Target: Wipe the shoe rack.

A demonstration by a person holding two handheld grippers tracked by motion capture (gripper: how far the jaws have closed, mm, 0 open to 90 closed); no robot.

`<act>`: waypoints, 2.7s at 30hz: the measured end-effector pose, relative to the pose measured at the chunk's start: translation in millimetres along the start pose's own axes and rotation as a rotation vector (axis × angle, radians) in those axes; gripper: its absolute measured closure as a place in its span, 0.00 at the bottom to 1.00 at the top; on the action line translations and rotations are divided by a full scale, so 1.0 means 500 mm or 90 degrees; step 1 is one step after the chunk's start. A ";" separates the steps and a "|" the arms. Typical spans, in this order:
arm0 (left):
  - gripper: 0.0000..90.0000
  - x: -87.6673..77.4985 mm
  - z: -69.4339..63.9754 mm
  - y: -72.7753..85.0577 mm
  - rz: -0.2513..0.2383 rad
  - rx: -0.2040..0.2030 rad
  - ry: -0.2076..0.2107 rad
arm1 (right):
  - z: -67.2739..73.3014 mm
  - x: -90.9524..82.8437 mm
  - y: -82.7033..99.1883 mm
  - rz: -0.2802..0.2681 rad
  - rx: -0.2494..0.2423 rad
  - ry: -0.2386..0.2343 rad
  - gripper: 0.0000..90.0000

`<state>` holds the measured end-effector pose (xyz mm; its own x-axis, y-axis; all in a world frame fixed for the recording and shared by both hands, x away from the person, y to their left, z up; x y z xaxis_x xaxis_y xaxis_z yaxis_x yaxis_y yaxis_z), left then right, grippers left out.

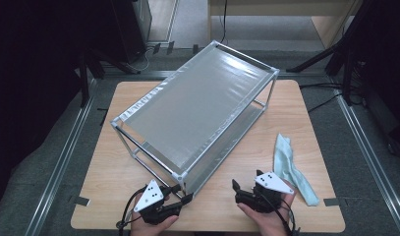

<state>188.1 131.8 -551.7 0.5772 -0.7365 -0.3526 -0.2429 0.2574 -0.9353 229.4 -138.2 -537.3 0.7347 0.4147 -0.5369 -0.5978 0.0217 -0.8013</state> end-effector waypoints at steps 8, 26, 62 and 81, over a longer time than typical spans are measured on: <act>0.35 -0.067 0.032 0.006 -0.023 -0.001 -0.056 | 0.122 0.017 0.019 0.007 -0.041 -0.115 0.00; 0.35 -0.178 0.091 0.057 -0.009 -0.079 -0.201 | 0.291 0.093 0.042 -0.005 -0.128 -0.171 0.36; 0.47 -0.062 0.161 0.024 0.027 -0.106 -0.234 | 0.038 -0.022 0.034 -0.069 -0.011 -0.026 0.88; 0.90 -0.021 0.119 0.016 0.051 -0.023 -0.150 | -0.025 -0.049 0.026 -0.075 0.017 0.028 0.88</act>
<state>226.3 178.7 -557.2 0.7193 -0.5475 -0.4276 -0.3212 0.2837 -0.9035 207.5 -159.3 -537.7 0.8135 0.3671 -0.4511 -0.5143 0.0918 -0.8527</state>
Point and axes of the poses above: each handheld gripper's, and its own axes: x roughly forward along the jaws, y roughly out of its underside, z roughly to its left, the point moved 4 cm from there along x, roughly forward along the jaws, and after that the axes turned 11 degrees about x, right-handed, at the moved point
